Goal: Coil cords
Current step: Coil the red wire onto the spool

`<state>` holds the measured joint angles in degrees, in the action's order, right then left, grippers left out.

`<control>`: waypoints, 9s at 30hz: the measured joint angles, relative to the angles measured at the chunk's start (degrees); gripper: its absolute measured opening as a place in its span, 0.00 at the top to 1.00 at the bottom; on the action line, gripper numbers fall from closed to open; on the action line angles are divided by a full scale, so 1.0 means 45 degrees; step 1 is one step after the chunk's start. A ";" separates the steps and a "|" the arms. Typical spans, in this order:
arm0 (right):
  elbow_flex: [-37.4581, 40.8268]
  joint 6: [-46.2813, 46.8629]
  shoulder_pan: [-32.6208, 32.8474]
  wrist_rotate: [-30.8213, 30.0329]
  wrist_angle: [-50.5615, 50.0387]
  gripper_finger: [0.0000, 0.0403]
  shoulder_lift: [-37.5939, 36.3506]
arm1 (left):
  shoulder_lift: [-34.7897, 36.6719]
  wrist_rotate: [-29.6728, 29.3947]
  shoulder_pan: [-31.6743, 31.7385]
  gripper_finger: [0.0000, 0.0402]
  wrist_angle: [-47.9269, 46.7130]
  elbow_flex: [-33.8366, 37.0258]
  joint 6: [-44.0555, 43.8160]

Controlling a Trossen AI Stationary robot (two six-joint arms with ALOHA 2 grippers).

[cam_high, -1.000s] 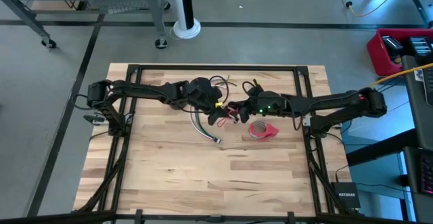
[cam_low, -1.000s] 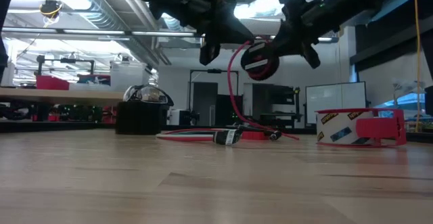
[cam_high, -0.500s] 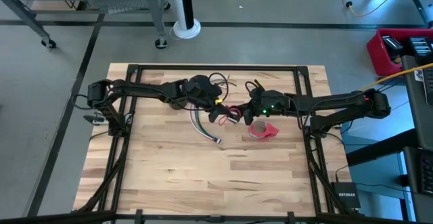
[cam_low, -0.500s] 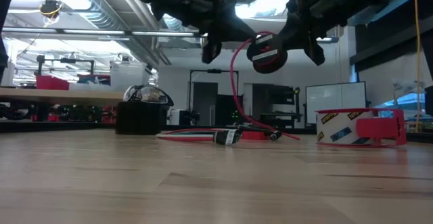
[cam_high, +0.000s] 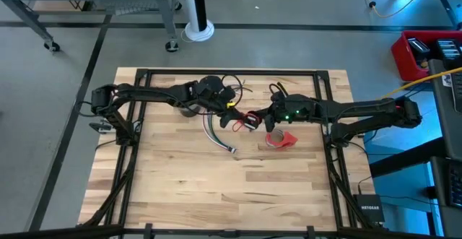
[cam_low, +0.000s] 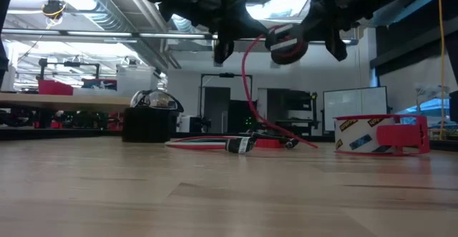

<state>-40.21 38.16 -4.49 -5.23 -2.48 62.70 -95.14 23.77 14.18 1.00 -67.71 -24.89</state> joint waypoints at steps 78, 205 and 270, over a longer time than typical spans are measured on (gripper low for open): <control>-0.0010 -0.0598 -0.0005 -0.1041 0.2885 1.00 -0.1089 | 0.0288 -0.4751 -0.2410 0.67 -0.3121 0.0022 0.4810; -0.0010 -0.0099 0.0000 -0.4406 0.7259 1.00 0.4224 | -0.0217 -0.2511 -0.2424 1.00 0.3199 0.0906 -0.0387; 0.0015 0.0528 -0.0005 0.2980 0.4736 1.00 0.2845 | 0.1284 0.1002 -0.0764 1.00 -0.2389 0.0882 0.2683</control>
<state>-40.14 40.53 -4.51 8.19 18.83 75.50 -89.36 28.27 10.74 -9.75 -63.75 -12.82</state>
